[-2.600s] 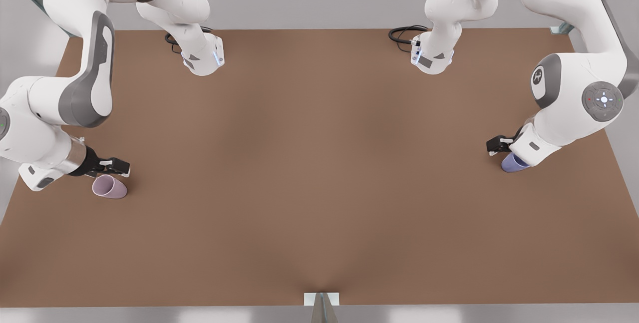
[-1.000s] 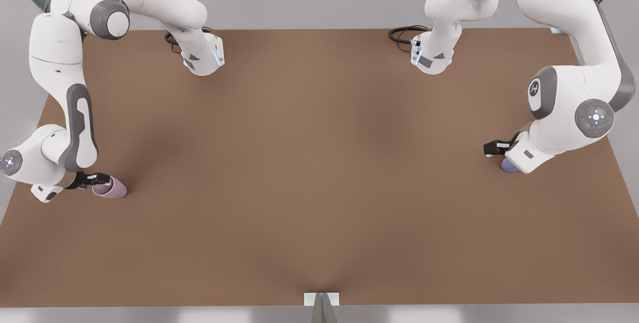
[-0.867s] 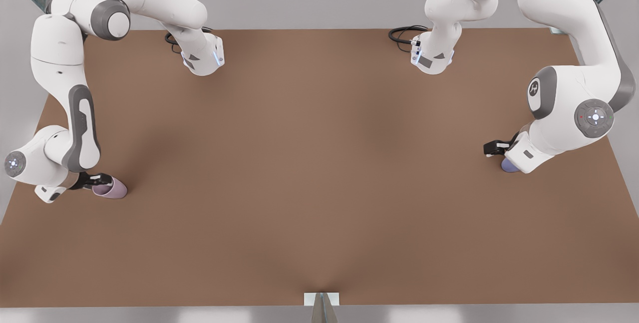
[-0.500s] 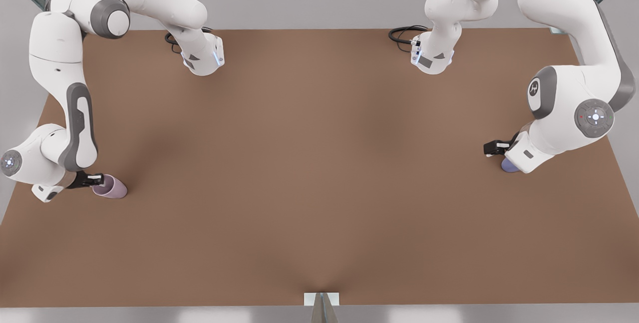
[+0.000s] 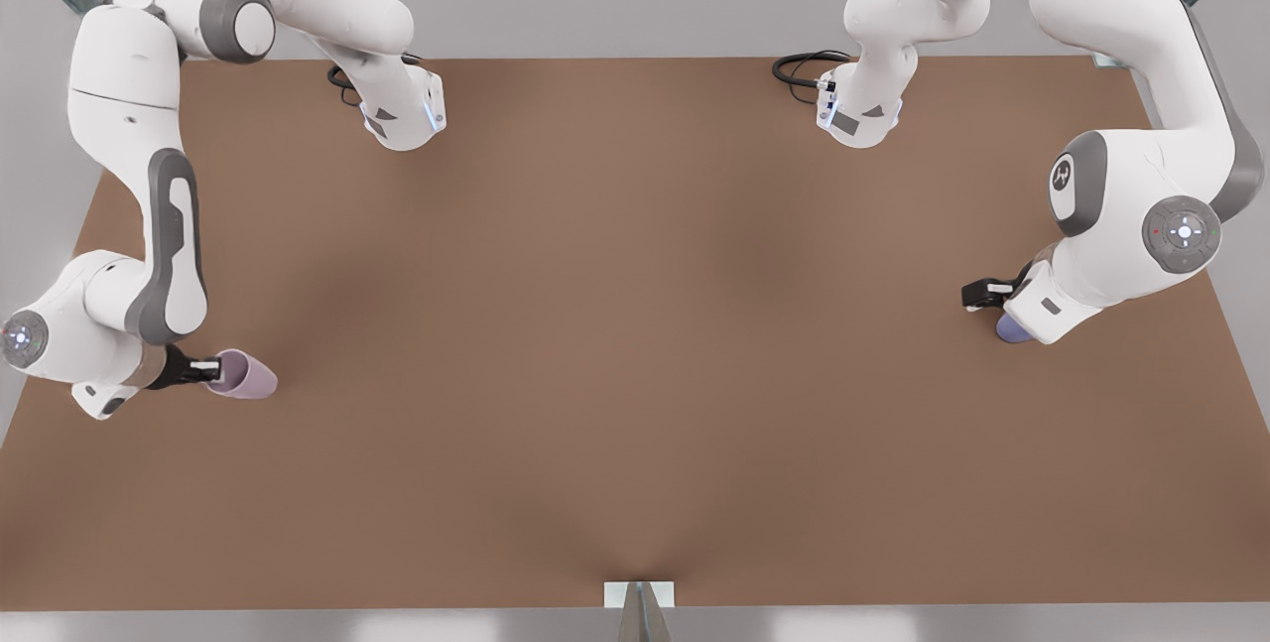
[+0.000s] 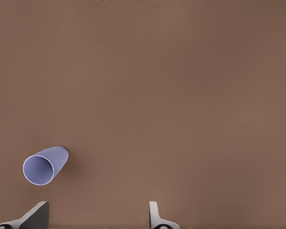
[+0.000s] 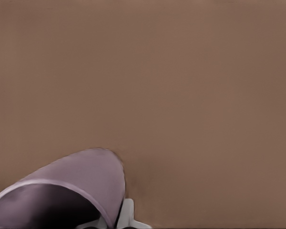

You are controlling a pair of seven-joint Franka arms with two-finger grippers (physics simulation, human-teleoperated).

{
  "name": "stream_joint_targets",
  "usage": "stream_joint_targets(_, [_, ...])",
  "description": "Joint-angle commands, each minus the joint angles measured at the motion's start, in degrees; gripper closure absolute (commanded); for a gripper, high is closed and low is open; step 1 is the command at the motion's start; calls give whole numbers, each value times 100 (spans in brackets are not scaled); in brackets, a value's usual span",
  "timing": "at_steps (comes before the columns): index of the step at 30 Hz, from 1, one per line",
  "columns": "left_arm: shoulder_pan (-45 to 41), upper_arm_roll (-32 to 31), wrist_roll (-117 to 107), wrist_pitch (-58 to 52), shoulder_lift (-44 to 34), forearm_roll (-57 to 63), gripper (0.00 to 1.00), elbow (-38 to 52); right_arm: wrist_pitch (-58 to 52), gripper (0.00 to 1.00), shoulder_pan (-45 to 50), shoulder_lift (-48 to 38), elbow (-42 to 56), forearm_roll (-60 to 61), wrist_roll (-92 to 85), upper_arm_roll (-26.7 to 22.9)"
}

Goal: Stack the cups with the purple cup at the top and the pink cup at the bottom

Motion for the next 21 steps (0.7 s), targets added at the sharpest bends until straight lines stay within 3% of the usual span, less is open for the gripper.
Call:
stream_joint_targets(1, [-1, 0, 0, -5, 0, 2, 0, 0, -136, 79, 97, -51, 10, -30, 178, 1])
stream_joint_targets(3, [16, 0, 0, 4, 0, 2, 0, 0, -488, 79, 335, -183, 159, 5, 627, 107])
stream_joint_targets(6, [34, 79, 9, 4, 0, 2, 0, 0, -594, 79, 344, -192, 230, 14, 1487, 642])
stream_joint_targets(12, [52, 220, 35, 30, 97, 2, 0, 9, -1086, 79, 581, -236, 985, 242, 4273, 2137])
stream_joint_targets(17, [183, 325, 97, 408, 0, 10, 0, -26, -1174, 79, 2110, 160, 1890, 137, 6330, 2102])
stream_joint_targets(21, [280, 334, 106, 619, 44, 142, 0, -26, -1306, 79, 3218, 1047, 3261, -57, 7385, 2084])
